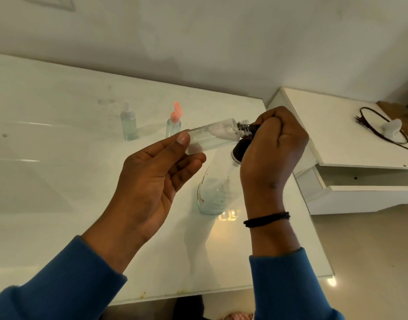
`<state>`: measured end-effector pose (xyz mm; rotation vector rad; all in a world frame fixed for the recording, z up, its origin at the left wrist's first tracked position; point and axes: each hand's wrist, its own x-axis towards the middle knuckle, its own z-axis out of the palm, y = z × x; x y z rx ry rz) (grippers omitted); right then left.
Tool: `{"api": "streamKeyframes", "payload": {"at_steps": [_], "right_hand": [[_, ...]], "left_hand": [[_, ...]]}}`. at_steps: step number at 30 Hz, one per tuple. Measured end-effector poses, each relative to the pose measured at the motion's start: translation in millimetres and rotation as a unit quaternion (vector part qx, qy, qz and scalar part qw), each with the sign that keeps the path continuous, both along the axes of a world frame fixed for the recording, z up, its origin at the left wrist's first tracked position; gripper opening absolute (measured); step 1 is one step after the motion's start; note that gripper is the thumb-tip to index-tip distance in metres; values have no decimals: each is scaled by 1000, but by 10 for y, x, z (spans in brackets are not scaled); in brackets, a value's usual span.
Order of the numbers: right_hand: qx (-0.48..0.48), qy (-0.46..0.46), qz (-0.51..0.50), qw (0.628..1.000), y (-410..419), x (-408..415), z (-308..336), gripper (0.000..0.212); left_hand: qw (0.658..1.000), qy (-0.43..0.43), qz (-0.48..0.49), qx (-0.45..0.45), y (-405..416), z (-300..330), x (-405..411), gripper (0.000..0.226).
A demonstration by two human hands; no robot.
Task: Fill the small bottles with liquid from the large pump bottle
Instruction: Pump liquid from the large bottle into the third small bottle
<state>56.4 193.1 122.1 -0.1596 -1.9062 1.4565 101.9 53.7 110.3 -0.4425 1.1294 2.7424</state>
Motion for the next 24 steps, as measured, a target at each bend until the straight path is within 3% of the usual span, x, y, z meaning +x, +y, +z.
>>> {"api": "streamKeyframes", "payload": {"at_steps": [8, 13, 17, 24], "right_hand": [[10, 7, -11, 1000, 18, 5, 4, 23], [-45, -19, 37, 998, -34, 9, -37, 24], [0, 0, 3, 1000, 10, -2, 11, 24], [-21, -18, 19, 999, 14, 3, -40, 23]], "left_hand": [[1000, -2, -3, 3, 10, 0, 16, 35], [1000, -2, 3, 5, -15, -5, 9, 33], [1000, 6, -5, 3, -7, 13, 13, 32], [1000, 4, -2, 7, -4, 7, 13, 32]]}}
